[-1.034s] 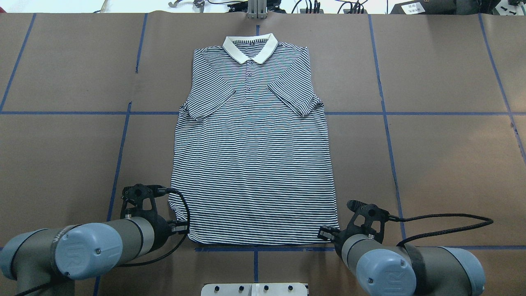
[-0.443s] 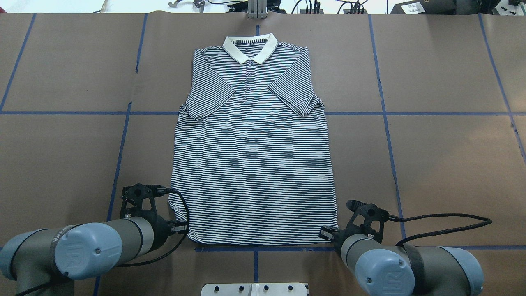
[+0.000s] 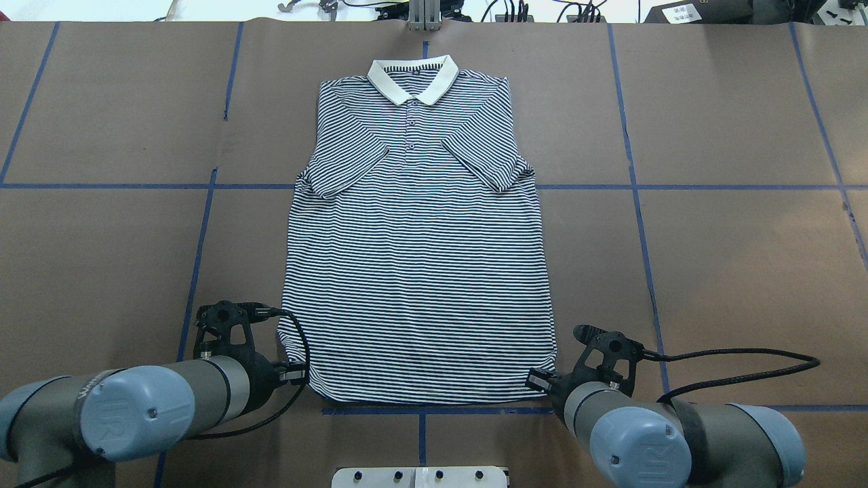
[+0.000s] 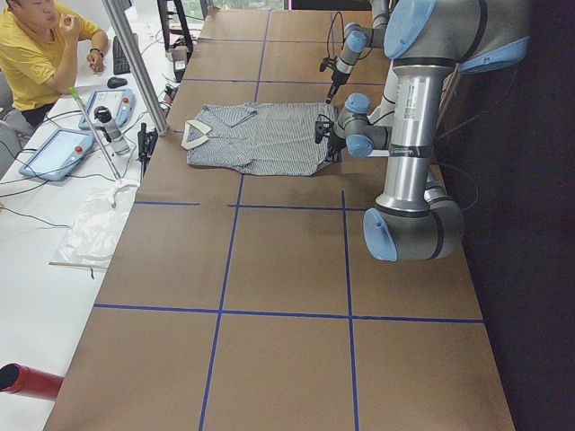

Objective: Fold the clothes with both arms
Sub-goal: 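Lift the hem with both grippers and fold it toward the collar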

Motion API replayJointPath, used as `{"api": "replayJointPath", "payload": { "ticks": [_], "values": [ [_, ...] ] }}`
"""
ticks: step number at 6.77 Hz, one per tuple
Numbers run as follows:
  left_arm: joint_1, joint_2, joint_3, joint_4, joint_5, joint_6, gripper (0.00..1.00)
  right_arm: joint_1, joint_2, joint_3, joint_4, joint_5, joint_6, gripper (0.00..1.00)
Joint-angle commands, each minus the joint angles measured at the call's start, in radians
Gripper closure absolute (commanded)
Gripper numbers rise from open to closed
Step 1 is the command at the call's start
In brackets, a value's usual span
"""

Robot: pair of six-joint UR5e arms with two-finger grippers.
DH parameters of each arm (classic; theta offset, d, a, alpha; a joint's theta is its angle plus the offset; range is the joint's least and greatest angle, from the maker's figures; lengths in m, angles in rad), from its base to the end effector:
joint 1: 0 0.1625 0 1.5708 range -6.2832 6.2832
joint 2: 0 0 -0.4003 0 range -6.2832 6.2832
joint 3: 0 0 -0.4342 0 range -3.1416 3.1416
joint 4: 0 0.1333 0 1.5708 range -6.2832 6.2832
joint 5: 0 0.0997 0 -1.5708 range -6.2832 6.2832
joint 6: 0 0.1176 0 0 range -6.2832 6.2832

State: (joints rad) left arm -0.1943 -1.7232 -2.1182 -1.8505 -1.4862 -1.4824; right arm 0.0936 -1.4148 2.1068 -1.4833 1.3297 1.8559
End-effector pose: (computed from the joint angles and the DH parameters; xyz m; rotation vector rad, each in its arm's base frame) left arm 0.5079 -0.2459 0.2611 0.2150 0.9590 -0.1387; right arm -0.5302 -0.2119 0.2920 0.1549 -0.8009 0.4516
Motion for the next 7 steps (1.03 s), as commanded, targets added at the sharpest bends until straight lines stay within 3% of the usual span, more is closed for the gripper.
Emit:
{"api": "replayJointPath", "payload": {
  "ticks": [1, 2, 3, 4, 5, 7],
  "values": [
    [0.006, -0.021, -0.288, 0.352, -0.111, 0.007, 1.0, -0.011, 0.0, 0.254, -0.247, 0.015, 0.0, 1.0],
    [0.001, -0.082, -0.433, 0.542, -0.17, 0.005, 1.0, -0.047, 0.003, 0.43, -0.416, 0.037, 0.0, 1.0],
    [-0.019, -0.175, -0.492, 0.688, -0.213, 0.007, 1.0, -0.034, 0.107, 0.552, -0.609, 0.098, 0.0, 1.0],
    [-0.046, -0.212, -0.487, 0.723, -0.258, 0.007, 1.0, 0.013, 0.279, 0.559, -0.802, 0.173, 0.0, 1.0],
    [-0.066, -0.225, -0.476, 0.723, -0.259, 0.039, 1.0, 0.05, 0.34, 0.552, -0.855, 0.178, -0.006, 1.0],
    [-0.3, -0.323, -0.323, 0.723, -0.278, 0.294, 1.0, 0.212, 0.353, 0.492, -0.85, 0.195, -0.197, 1.0]
  ]
}}
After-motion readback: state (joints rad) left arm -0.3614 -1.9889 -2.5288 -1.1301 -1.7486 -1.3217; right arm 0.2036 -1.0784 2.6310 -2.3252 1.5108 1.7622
